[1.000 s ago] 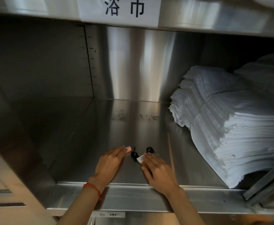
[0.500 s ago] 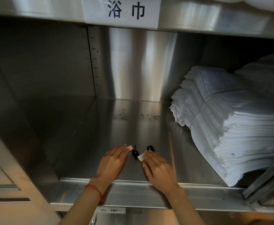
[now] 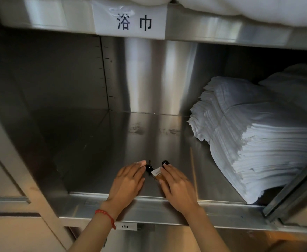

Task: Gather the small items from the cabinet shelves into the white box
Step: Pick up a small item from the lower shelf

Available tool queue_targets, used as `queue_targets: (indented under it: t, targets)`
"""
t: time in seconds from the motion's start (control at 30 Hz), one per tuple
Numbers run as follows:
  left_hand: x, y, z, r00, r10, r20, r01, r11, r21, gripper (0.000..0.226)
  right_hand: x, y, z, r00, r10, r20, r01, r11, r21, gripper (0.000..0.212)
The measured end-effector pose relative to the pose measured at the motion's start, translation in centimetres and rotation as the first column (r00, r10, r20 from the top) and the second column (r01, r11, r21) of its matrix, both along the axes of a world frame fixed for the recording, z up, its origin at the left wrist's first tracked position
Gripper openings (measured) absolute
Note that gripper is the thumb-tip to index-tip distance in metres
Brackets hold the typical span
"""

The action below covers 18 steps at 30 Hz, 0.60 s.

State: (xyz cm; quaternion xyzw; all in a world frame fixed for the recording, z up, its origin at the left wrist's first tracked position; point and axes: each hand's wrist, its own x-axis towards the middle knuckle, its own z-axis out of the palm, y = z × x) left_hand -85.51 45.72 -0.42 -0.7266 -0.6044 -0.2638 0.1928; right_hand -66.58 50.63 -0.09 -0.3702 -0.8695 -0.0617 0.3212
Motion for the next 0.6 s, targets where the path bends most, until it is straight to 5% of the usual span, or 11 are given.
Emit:
queue_targets:
  t: [0.6]
  targets:
    - [6.5, -5.3, 3.0, 0.987, 0.159, -0.028, -0.161, 0.986, -0.051, 0.047, 4.5, -4.2, 2.5, 0.999, -0.046, 0.018, 0.048, 0.993, -0.107, 0.047]
